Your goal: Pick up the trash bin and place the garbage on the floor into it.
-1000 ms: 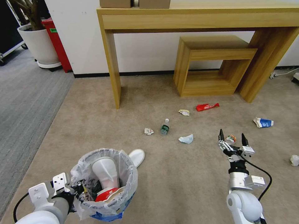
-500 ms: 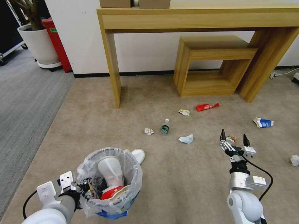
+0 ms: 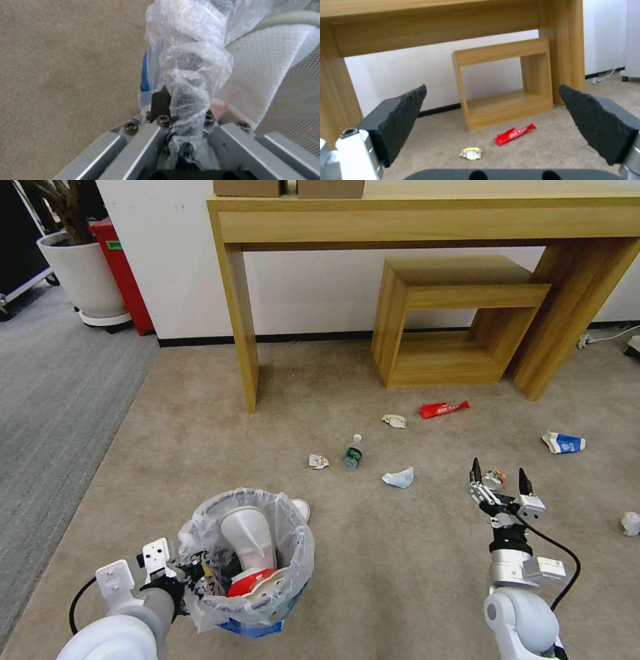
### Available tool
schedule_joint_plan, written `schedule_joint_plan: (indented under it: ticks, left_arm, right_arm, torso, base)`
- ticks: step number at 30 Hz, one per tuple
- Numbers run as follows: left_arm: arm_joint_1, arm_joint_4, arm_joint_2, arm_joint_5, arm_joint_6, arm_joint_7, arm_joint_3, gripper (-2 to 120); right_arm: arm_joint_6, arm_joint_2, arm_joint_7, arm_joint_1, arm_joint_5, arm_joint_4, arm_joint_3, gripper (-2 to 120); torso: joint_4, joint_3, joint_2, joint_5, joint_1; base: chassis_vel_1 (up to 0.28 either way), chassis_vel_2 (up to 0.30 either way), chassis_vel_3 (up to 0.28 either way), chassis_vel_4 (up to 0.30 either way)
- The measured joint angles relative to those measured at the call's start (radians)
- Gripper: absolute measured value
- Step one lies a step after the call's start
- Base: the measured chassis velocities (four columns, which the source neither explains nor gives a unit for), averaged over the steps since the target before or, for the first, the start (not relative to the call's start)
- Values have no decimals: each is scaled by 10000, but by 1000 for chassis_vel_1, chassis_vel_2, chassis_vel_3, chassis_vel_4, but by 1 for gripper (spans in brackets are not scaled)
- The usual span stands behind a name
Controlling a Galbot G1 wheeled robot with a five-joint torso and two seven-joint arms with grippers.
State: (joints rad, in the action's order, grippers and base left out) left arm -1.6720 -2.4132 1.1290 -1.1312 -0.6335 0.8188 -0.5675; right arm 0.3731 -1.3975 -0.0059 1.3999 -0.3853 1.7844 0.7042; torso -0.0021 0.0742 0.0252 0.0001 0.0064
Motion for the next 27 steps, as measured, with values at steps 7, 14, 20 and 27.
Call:
schedule_joint_plan:
  ticks: [7, 14, 20, 27]
  left_arm:
    - [153, 171, 40, 120, 21, -35, 291, 0]
    - [270, 336, 37, 161, 29, -76, 419, 0]
    - [365, 450, 6, 208, 72, -151, 478, 0]
    - [431, 541, -62, 221, 87, -172, 537, 0]
  right_arm:
    - [89, -98, -63, -124, 183, -255, -67, 100]
    - [155, -195, -126, -181, 297, -453, -191, 100]
    - [264, -242, -187, -291, 375, -574, -226, 100]
    - [374, -280, -206, -343, 505, -650, -228, 100]
  torso:
    - [0, 0, 0, -1, 0]
    - [0, 0, 0, -1, 0]
    - [0, 0, -1, 0, 0]
    - [0, 0, 0, 0, 0]
  base:
    - [0, 0, 0, 0]
    - [0, 0, 0, 0]
    - [0, 0, 0, 0]
    - [0, 0, 0, 0]
